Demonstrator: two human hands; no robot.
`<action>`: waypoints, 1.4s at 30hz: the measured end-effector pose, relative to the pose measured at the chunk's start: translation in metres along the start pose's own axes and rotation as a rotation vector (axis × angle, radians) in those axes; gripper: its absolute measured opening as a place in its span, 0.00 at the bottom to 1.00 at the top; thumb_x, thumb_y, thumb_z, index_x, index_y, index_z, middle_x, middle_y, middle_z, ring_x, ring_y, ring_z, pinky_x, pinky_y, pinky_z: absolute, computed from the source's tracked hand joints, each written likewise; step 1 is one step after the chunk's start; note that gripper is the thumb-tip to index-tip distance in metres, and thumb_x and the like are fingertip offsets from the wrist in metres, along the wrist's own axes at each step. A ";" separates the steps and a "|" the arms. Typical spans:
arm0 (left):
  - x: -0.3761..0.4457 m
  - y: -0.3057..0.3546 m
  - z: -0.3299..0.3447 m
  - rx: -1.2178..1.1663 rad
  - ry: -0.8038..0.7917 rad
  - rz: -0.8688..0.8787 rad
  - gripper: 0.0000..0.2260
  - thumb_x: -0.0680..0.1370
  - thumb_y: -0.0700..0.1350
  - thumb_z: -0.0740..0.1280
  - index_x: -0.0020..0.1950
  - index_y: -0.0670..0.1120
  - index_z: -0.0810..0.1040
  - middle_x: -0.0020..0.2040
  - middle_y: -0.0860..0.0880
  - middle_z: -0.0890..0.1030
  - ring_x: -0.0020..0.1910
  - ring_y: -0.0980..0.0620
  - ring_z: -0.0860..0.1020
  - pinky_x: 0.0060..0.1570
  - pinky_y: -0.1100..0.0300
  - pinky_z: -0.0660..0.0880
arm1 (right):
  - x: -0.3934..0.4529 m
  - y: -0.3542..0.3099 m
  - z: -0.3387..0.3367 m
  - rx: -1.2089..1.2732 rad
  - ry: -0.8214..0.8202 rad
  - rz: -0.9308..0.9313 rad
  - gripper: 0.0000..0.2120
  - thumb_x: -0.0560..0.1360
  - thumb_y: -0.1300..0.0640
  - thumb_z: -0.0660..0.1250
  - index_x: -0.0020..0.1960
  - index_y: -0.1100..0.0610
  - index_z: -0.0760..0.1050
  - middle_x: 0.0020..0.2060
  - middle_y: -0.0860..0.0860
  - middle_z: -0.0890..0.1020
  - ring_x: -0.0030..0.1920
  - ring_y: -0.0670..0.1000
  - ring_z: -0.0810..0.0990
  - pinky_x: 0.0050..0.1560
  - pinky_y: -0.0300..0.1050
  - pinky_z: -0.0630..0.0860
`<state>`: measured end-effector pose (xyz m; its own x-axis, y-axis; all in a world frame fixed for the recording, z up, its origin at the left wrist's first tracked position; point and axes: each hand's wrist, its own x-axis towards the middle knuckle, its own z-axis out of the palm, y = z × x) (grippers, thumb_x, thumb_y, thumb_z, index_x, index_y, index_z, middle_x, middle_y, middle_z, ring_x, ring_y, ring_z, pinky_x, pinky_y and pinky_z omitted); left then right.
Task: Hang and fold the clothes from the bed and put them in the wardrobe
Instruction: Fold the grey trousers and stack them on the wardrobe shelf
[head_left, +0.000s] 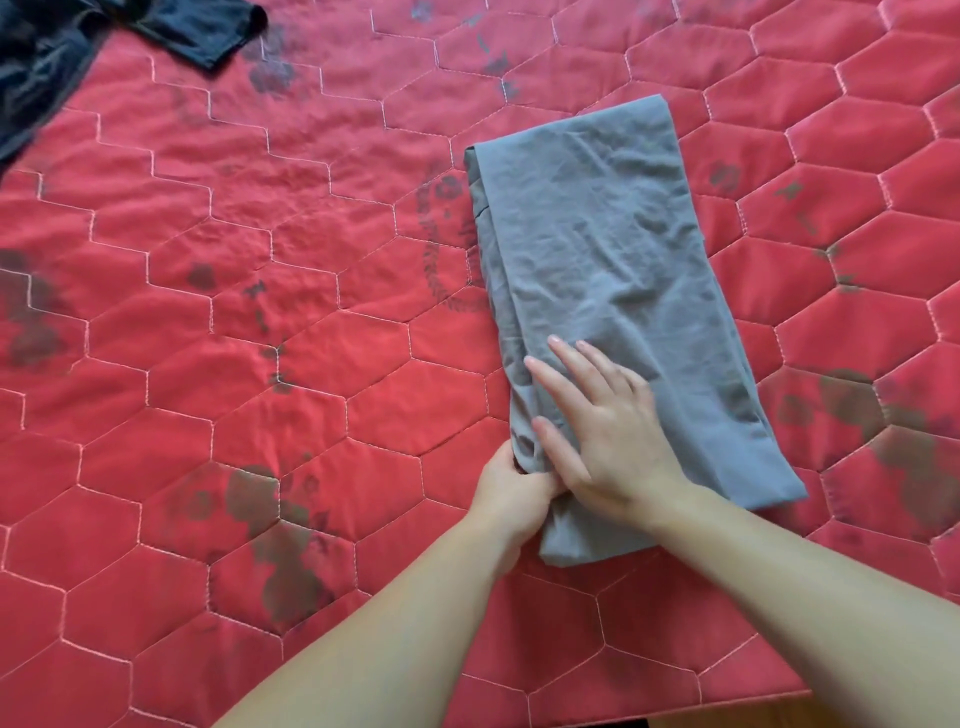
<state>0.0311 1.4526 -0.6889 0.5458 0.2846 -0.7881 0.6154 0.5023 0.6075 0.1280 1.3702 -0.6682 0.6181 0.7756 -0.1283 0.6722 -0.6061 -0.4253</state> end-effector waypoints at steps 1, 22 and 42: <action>0.002 -0.001 0.000 0.017 0.010 0.008 0.14 0.69 0.39 0.74 0.53 0.46 0.80 0.48 0.47 0.86 0.49 0.49 0.84 0.50 0.55 0.80 | 0.006 0.001 0.002 -0.012 -0.095 0.027 0.27 0.78 0.42 0.52 0.75 0.46 0.62 0.76 0.48 0.61 0.76 0.53 0.58 0.70 0.53 0.57; -0.020 0.006 -0.092 0.095 -0.100 -0.217 0.12 0.76 0.39 0.71 0.59 0.41 0.80 0.54 0.46 0.85 0.55 0.47 0.83 0.60 0.52 0.76 | -0.085 0.040 0.004 0.153 -0.052 0.810 0.38 0.63 0.37 0.74 0.68 0.50 0.68 0.60 0.51 0.73 0.61 0.56 0.73 0.58 0.55 0.72; -0.071 0.027 -0.127 0.013 -0.456 -0.495 0.13 0.69 0.44 0.71 0.52 0.48 0.86 0.54 0.46 0.85 0.50 0.50 0.84 0.44 0.60 0.79 | -0.110 0.014 -0.021 1.518 -0.746 1.032 0.19 0.65 0.57 0.78 0.55 0.57 0.83 0.52 0.57 0.84 0.47 0.57 0.85 0.39 0.45 0.80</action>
<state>-0.0635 1.5492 -0.6293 0.3812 -0.3511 -0.8552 0.8601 0.4738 0.1889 0.0777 1.2727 -0.6409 -0.0579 0.4424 -0.8949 -0.8542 -0.4859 -0.1849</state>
